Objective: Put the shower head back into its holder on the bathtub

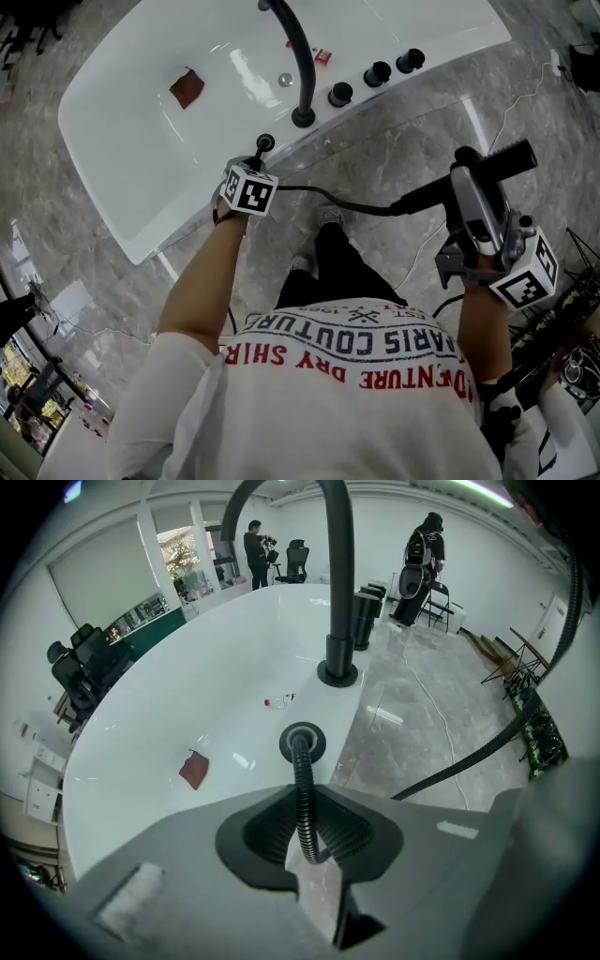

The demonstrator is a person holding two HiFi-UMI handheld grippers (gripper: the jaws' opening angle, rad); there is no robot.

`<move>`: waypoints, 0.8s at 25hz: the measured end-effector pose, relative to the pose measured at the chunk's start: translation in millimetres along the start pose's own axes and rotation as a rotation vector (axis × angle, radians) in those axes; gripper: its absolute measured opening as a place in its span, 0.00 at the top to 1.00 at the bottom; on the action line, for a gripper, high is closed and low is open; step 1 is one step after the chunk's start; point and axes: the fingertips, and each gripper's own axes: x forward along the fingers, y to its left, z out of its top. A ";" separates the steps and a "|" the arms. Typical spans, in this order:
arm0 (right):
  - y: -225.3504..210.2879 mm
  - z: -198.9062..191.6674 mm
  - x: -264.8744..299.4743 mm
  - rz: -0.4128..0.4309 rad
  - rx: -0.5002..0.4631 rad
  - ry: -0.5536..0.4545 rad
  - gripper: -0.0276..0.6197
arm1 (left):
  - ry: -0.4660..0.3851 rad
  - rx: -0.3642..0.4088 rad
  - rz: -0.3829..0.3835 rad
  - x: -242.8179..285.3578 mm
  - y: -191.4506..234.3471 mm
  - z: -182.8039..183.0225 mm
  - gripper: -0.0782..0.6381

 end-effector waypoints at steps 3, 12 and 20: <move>2.6 0.8 0.4 0.003 -0.004 -0.002 0.77 | -0.020 0.005 0.010 2.1 0.6 0.5 0.79; 16.4 8.3 -2.6 0.011 -0.020 -0.016 0.77 | -0.094 0.100 0.019 -3.6 -7.8 -3.4 0.65; 59.5 28.6 -8.8 0.081 -0.050 -0.057 0.77 | -0.279 0.342 -0.136 -42.5 -70.3 4.7 0.63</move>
